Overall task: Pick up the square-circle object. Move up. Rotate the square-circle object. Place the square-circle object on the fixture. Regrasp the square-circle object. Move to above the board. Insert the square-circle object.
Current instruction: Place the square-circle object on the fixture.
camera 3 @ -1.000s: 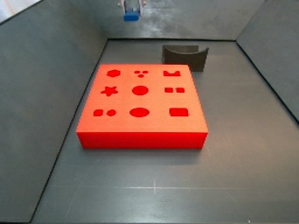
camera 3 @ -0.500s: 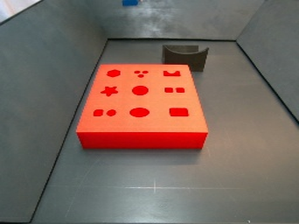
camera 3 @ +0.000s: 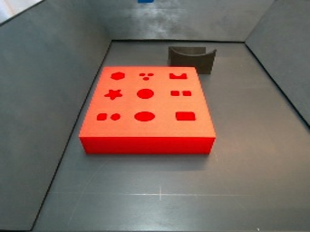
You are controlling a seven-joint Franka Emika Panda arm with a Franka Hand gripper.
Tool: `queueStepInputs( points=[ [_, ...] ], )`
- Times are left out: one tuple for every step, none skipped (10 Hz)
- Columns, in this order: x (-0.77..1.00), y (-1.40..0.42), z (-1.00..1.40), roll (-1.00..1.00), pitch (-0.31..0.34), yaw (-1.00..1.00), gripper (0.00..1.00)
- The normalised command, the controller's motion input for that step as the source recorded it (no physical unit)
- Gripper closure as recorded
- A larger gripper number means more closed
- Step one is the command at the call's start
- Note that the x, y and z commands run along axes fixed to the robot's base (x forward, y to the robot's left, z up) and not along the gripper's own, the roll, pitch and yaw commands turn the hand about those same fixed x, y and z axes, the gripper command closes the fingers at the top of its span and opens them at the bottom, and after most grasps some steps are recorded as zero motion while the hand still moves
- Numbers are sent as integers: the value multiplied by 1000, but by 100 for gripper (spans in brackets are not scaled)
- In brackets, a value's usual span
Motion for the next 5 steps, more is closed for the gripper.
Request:
queueStepInputs(
  points=[
    [1000,-181,86,112,192,69,100],
    [1000,-163,80,105,173,56,100],
    [1000,-153,76,99,165,50,100],
    [1000,-135,68,92,162,45,100],
    [1000,-126,66,88,164,43,100]
  ],
)
